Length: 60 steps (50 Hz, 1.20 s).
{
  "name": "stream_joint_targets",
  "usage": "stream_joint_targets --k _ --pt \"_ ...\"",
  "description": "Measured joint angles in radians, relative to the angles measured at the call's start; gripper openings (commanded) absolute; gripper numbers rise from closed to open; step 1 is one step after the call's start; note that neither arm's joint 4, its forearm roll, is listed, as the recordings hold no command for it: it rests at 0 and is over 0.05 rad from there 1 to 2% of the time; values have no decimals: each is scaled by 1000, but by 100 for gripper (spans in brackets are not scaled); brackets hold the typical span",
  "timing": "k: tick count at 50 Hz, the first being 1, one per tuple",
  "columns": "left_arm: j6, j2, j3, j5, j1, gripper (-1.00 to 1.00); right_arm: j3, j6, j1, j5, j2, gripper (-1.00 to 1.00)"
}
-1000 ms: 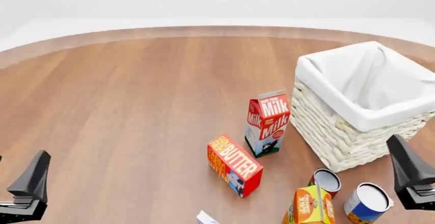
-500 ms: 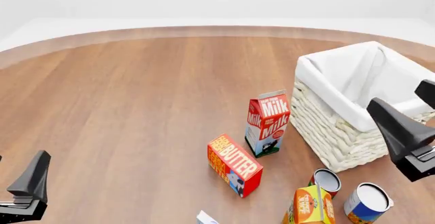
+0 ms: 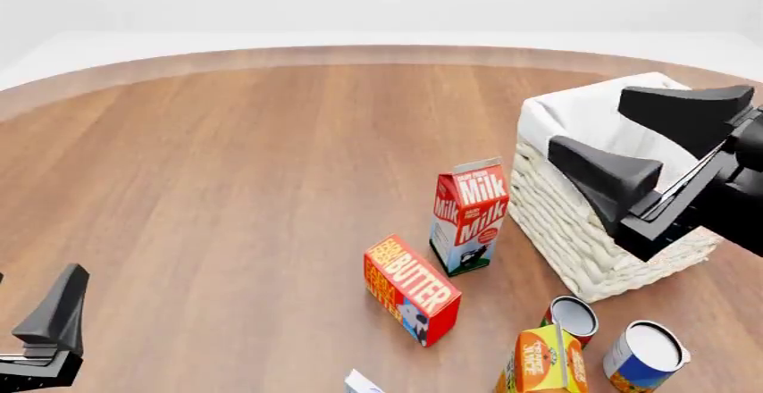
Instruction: Pick up the cream cheese box and the butter, and put them in the basket.
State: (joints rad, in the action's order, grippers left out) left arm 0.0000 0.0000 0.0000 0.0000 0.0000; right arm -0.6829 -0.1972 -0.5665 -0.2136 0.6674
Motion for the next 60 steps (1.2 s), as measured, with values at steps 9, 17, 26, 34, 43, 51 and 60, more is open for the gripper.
stream_joint_targets --k 9,17,26,34,43,51,60 --pt "0 0 0 0 0 100 -121 16 -55 -71 117 100" --pt "0 0 0 0 0 100 -232 32 -78 -141 213 100" --pt "0 0 0 0 0 100 -348 66 -110 -239 343 100" --pt "0 0 0 0 0 100 -398 90 -132 -289 412 100" --pt "0 0 0 0 0 100 -418 110 -144 -315 452 100" --pt "0 0 0 0 0 100 -406 125 -142 -322 465 100" --pt "0 0 0 0 0 100 -381 133 -134 -314 470 100"
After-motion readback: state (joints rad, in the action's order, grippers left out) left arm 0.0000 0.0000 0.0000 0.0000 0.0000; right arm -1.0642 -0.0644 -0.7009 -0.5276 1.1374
